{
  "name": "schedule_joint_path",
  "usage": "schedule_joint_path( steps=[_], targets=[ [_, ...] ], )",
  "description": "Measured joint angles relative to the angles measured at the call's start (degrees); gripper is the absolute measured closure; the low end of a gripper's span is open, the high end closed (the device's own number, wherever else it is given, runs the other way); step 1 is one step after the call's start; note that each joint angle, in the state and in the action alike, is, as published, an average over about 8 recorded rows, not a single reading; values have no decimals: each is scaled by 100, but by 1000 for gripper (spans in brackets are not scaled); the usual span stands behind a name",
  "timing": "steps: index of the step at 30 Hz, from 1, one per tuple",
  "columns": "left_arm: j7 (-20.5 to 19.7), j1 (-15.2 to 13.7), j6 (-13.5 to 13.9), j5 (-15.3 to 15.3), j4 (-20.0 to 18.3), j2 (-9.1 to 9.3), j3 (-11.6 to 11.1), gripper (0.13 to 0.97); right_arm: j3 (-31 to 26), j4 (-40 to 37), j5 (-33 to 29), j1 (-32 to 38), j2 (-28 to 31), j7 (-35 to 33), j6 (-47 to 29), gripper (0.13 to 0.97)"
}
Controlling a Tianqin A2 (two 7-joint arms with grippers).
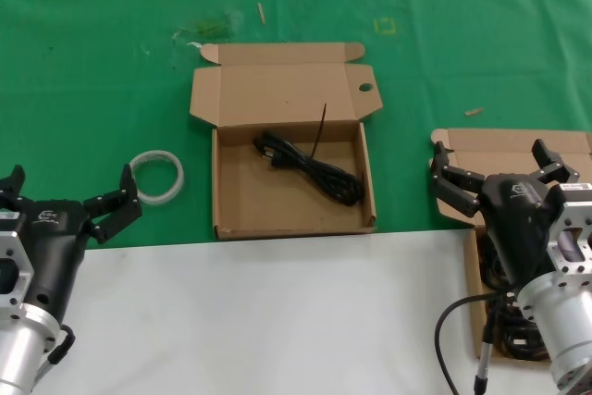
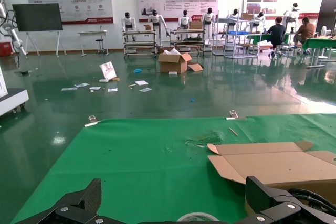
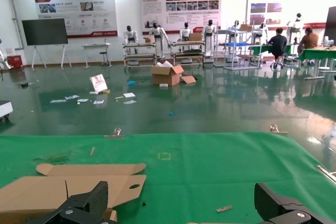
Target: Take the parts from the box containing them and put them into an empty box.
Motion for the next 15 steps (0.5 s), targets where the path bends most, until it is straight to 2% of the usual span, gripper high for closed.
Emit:
schedule_joint_path(
  steps=[15],
  targets=[
    [0, 0, 0, 0, 0, 0, 0, 132, 0, 0, 0, 0, 0, 0, 0, 129]
  ],
)
